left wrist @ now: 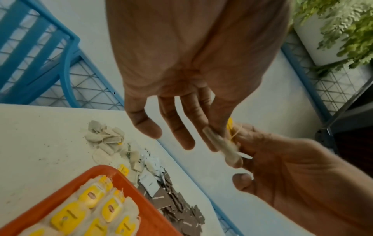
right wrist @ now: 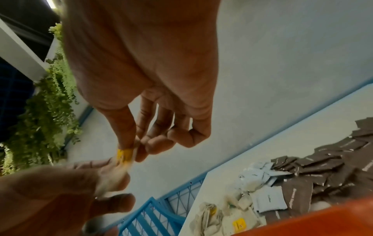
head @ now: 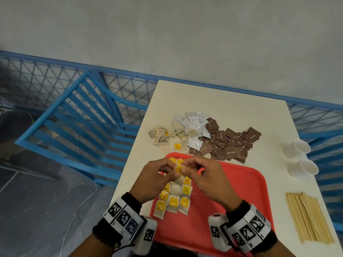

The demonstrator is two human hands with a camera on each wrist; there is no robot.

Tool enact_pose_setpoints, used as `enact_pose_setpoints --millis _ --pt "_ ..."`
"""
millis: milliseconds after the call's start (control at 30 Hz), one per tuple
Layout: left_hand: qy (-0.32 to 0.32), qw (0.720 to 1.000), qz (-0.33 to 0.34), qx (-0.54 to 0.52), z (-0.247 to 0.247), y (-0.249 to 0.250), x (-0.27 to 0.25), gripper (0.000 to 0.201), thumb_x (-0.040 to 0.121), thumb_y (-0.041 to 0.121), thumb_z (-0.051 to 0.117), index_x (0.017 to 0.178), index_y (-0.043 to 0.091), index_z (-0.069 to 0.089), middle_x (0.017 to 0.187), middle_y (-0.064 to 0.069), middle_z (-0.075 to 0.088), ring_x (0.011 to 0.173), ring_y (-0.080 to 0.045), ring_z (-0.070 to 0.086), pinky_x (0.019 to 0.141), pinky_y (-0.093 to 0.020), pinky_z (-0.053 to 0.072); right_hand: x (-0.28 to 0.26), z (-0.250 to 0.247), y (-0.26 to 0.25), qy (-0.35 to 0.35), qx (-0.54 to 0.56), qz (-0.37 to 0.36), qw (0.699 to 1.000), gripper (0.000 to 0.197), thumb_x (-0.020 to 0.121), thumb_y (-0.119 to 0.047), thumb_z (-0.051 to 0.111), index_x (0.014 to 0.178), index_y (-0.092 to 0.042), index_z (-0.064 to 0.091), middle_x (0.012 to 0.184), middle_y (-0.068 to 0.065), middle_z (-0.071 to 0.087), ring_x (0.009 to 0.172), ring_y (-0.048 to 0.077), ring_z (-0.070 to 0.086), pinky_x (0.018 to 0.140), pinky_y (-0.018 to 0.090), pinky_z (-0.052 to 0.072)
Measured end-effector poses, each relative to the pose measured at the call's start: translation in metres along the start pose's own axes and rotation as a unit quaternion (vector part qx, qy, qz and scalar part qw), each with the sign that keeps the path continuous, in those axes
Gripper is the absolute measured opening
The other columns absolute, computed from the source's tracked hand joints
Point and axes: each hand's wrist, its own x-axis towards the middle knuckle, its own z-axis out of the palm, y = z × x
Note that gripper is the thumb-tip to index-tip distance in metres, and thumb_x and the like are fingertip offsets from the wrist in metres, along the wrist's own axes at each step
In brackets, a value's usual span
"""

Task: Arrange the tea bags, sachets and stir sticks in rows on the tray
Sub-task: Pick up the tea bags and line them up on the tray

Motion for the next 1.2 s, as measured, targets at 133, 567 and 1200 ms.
enact_pose_setpoints --millis 133,567,1200 --pt "-0.015 0.998 -0.005 0.062 -0.002 -0.024 -0.006 0.01 0.084 0.017 0.078 0.086 0.019 0.069 0.077 0.0 0.074 0.076 -0.011 0.07 0.067 -0.023 0.051 -0.002 0.009 0.003 -0.051 -0.103 -0.034 0.993 0.006 0.087 -0.024 0.072 0.081 -0.025 0.07 0.07 -0.012 0.064 0.065 0.009 0.056 0.059 0.012 0.038" --pt "-0.09 0.938 -0.095 0.321 -0.005 -0.12 -0.05 0.011 0.087 0.038 0.068 0.095 0.029 0.071 0.088 0.017 0.055 0.093 -0.012 0.056 0.086 -0.032 0.045 -0.031 0.085 0.084 -0.285 -0.144 0.157 0.934 0.009 0.085 -0.011 0.069 0.085 -0.009 0.078 0.069 -0.013 0.067 0.061 -0.008 0.058 0.061 0.008 0.042" --pt "-0.129 0.857 -0.067 0.495 0.021 -0.124 -0.048 0.024 0.094 0.04 0.054 0.108 0.027 0.069 0.115 0.006 0.053 0.114 -0.02 0.046 0.088 -0.033 0.033 -0.039 0.106 0.1 -0.214 -0.24 0.16 0.933 0.006 0.088 -0.027 0.052 0.083 -0.028 0.055 0.093 -0.005 0.061 0.091 0.02 0.059 0.073 0.032 0.047"
